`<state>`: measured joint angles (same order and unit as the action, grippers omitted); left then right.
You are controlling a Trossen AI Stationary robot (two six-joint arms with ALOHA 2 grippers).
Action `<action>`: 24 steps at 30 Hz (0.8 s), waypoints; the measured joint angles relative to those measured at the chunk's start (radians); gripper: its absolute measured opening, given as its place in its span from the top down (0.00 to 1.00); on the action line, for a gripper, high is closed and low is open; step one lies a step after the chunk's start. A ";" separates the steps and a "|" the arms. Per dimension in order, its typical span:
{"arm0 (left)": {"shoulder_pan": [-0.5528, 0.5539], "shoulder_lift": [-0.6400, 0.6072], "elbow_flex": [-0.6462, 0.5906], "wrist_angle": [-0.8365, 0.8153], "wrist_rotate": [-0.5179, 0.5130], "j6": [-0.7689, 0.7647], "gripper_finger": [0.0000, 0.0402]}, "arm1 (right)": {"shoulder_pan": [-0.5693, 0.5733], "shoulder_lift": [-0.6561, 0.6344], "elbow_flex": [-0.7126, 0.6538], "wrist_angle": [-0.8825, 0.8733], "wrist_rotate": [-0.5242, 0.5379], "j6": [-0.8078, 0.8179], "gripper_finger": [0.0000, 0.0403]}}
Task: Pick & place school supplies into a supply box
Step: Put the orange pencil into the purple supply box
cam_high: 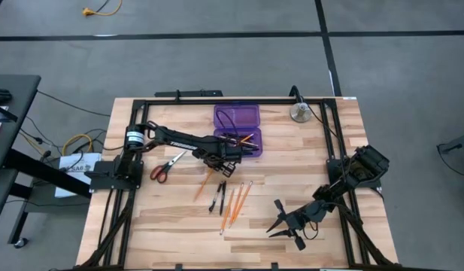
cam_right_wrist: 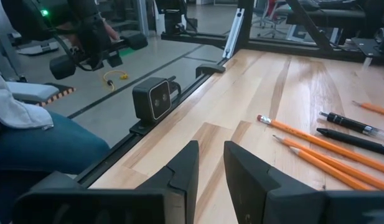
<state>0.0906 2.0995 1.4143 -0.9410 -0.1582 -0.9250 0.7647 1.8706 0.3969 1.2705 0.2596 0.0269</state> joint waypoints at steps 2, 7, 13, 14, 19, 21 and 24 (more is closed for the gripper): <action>0.000 0.000 0.000 -0.001 0.000 0.010 0.97 | 0.000 0.000 0.000 0.000 0.000 0.000 0.82; -0.013 0.002 0.006 -0.010 0.003 0.014 0.96 | 0.000 0.000 0.000 0.000 0.000 0.000 0.82; -0.043 0.015 0.081 -0.078 0.018 0.028 0.98 | 0.000 0.000 0.000 0.000 0.000 0.000 0.82; -0.050 0.019 0.102 -0.104 0.019 0.029 0.98 | 0.000 0.000 0.000 0.000 0.000 0.000 0.82; -0.098 0.020 0.203 -0.249 0.069 0.029 0.98 | 0.000 0.000 0.000 0.000 0.000 0.000 0.82; -0.113 0.019 0.236 -0.311 0.069 0.029 0.98 | 0.000 0.000 0.000 0.000 0.000 0.000 0.82; -0.134 0.019 0.293 -0.349 0.069 0.026 0.98 | 0.000 0.000 0.000 0.000 0.000 0.000 0.82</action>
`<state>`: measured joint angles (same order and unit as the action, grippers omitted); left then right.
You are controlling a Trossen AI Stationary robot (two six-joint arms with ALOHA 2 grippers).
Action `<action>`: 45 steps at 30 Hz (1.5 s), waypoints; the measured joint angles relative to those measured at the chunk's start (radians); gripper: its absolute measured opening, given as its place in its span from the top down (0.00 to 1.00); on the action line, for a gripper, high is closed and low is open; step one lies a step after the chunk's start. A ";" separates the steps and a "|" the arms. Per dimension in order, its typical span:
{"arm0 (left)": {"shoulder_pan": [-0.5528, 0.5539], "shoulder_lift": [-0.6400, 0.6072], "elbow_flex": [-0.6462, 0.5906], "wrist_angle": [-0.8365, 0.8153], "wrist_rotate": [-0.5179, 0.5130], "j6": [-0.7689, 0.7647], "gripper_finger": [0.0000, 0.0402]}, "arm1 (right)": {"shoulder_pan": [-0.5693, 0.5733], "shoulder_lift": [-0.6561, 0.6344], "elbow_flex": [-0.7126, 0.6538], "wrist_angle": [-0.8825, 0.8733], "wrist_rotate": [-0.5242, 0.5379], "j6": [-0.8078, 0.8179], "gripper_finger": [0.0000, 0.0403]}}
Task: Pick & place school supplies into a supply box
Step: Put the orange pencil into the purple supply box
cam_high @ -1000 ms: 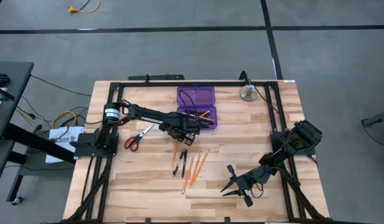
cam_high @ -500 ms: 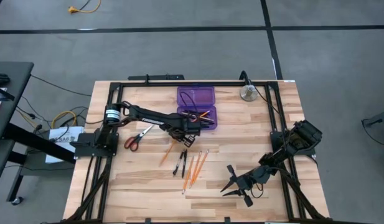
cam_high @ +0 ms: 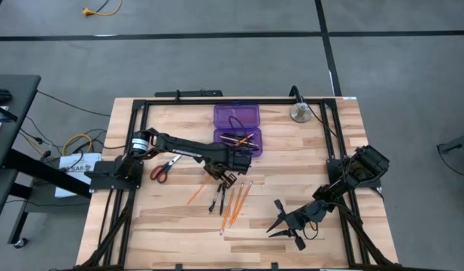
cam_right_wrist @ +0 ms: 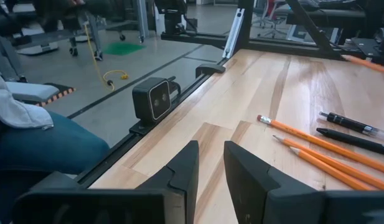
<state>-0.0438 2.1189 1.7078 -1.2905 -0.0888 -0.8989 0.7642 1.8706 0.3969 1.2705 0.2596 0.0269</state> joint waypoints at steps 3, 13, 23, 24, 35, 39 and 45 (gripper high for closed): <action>-0.012 -0.002 0.065 -0.029 -0.009 0.028 0.97 | -0.001 0.000 0.000 0.000 0.000 0.000 0.82; 0.049 -0.004 0.223 -0.030 -0.151 0.229 0.97 | 0.000 0.000 0.000 -0.070 0.000 0.000 0.82; 0.192 -0.005 0.232 0.032 -0.098 0.485 0.97 | -0.021 0.000 0.000 -0.089 0.000 0.000 0.82; 0.205 -0.005 0.232 0.043 -0.091 0.506 0.97 | -0.024 0.000 0.000 -0.089 0.000 0.000 0.82; 0.257 -0.005 0.232 0.258 -0.075 0.713 0.97 | -0.077 0.000 0.000 -0.089 0.000 0.000 0.82; 0.279 -0.005 0.232 0.277 -0.090 0.769 0.97 | -0.101 0.000 0.000 -0.089 0.000 0.000 0.82; 0.304 -0.006 0.242 0.311 -0.137 0.836 0.97 | -0.125 0.000 0.000 -0.089 0.000 0.000 0.82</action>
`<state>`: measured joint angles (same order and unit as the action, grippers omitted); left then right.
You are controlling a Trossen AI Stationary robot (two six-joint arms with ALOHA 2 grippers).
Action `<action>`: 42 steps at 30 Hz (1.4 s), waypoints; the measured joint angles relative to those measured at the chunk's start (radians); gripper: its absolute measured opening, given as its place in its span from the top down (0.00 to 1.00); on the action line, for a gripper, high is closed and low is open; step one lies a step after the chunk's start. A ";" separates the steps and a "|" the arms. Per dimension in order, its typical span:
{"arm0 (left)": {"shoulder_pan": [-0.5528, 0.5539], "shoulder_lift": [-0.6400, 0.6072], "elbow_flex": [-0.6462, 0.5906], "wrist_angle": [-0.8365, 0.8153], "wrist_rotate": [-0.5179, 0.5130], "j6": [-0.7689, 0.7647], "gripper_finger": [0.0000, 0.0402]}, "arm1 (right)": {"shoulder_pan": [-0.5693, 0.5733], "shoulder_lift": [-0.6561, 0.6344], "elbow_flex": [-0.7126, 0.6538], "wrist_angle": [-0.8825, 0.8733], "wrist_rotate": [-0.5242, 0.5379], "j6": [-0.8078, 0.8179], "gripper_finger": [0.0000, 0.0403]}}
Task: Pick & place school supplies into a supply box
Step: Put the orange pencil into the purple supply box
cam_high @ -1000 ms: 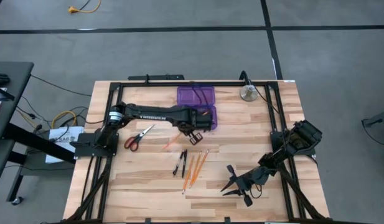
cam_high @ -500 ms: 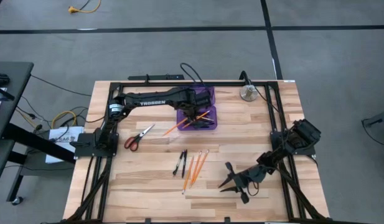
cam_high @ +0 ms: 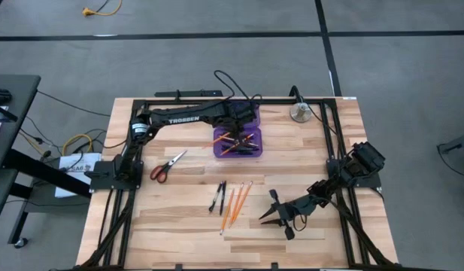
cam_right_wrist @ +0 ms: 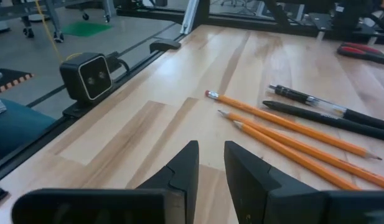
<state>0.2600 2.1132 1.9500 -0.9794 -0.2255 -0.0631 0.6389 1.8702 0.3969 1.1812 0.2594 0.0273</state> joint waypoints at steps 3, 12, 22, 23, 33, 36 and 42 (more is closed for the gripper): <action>0.000 -0.001 0.037 0.043 -0.020 0.039 0.97 | -0.005 0.000 0.000 0.000 0.000 0.000 0.82; 0.000 -0.005 0.151 0.197 0.031 0.095 0.98 | -0.007 0.000 0.000 -0.014 0.000 0.000 0.82; 0.006 0.061 0.149 0.161 0.046 0.046 0.98 | -0.010 0.000 0.000 -0.014 0.000 0.000 0.82; 0.006 0.078 0.148 0.146 0.045 0.044 0.98 | -0.012 0.000 0.000 -0.016 0.000 0.001 0.82; 0.002 0.114 0.144 0.169 0.061 0.043 0.97 | -0.013 0.000 -0.002 -0.059 0.000 0.026 0.82; -0.004 0.114 0.143 0.158 0.060 0.035 0.97 | -0.013 0.000 -0.001 -0.061 0.000 0.030 0.82; -0.024 0.124 0.143 0.129 0.056 0.023 0.97 | -0.012 0.000 -0.002 -0.068 0.000 0.047 0.82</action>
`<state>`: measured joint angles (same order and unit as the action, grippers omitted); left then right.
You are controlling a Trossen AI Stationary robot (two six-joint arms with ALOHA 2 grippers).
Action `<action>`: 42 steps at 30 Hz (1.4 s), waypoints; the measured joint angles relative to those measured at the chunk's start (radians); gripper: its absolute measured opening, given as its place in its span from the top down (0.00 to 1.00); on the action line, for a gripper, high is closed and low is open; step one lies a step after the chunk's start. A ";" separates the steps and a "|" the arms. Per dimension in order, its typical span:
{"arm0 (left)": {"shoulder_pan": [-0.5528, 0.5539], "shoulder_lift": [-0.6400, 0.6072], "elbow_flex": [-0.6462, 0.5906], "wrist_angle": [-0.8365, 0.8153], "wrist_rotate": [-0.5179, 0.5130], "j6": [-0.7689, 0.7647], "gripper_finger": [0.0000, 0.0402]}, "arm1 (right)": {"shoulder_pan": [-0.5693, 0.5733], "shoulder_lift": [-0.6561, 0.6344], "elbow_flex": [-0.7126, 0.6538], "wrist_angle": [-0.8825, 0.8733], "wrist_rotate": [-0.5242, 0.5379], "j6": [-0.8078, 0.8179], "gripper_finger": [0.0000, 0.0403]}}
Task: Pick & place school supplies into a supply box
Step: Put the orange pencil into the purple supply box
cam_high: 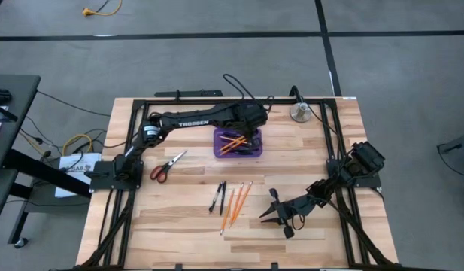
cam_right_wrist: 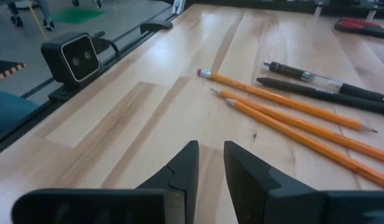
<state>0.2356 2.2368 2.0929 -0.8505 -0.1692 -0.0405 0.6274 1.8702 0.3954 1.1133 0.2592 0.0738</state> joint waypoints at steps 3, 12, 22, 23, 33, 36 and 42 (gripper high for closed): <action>-0.005 0.007 -0.001 -0.015 -0.002 -0.008 0.97 | 0.000 0.000 0.000 -0.001 0.000 0.006 0.82; -0.007 0.011 -0.001 -0.013 -0.002 -0.057 0.93 | 0.001 0.000 0.000 -0.003 0.000 0.015 0.82; -0.002 0.011 -0.001 -0.017 -0.024 -0.068 0.91 | 0.001 0.000 0.000 -0.003 0.000 0.016 0.82; 0.000 0.011 -0.001 -0.021 -0.021 -0.069 0.91 | 0.001 0.000 0.000 -0.003 0.000 0.016 0.82; 0.013 0.011 -0.001 -0.036 -0.026 -0.069 0.90 | 0.001 0.000 0.000 -0.007 0.000 0.024 0.82; 0.013 0.011 -0.001 -0.034 -0.026 -0.070 0.88 | 0.001 0.000 0.000 -0.009 0.000 0.024 0.82; 0.013 0.011 -0.001 -0.042 -0.026 -0.075 0.80 | 0.001 0.000 0.000 -0.014 0.000 0.025 0.82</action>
<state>0.2485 2.2475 2.0922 -0.8925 -0.1947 -0.1155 0.6281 1.8702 0.3958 1.0996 0.2588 0.0983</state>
